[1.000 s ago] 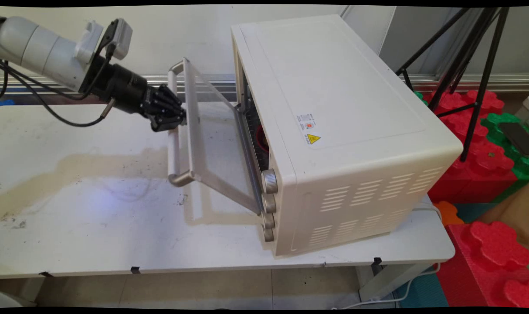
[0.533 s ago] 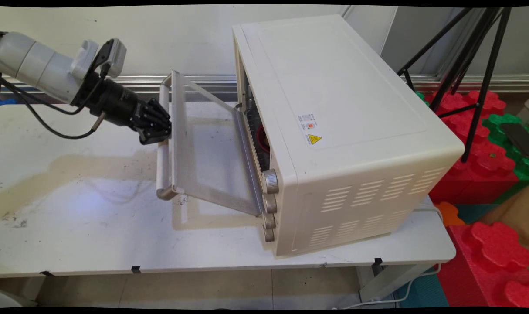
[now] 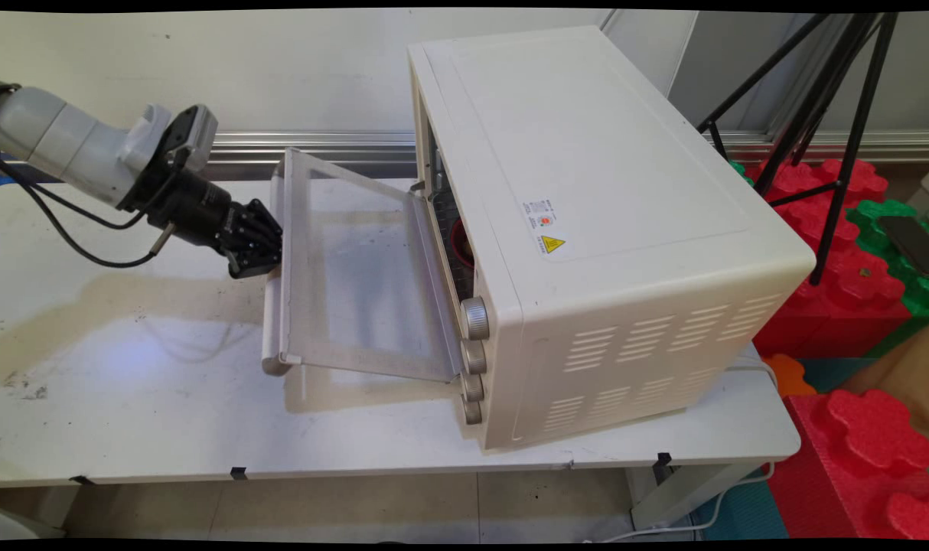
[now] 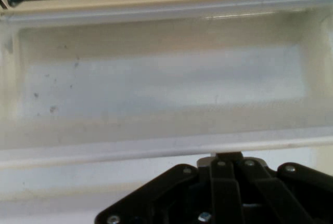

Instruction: Open the oven

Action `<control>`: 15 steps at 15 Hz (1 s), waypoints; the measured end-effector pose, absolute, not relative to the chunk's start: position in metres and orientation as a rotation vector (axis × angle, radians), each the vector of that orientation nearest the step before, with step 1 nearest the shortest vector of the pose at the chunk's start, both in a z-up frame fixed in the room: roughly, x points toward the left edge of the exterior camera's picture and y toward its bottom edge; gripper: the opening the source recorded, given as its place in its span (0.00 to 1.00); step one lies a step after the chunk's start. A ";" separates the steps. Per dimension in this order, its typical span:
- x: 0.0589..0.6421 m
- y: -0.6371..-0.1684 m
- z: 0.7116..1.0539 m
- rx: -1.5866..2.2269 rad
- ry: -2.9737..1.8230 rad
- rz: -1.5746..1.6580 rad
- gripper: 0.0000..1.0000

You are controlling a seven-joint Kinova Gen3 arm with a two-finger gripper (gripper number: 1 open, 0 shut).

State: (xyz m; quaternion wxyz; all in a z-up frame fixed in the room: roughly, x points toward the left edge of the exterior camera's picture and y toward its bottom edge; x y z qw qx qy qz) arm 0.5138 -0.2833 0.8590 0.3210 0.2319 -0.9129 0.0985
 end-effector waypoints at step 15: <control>0.530 -0.278 0.825 0.601 -2.468 0.202 0.00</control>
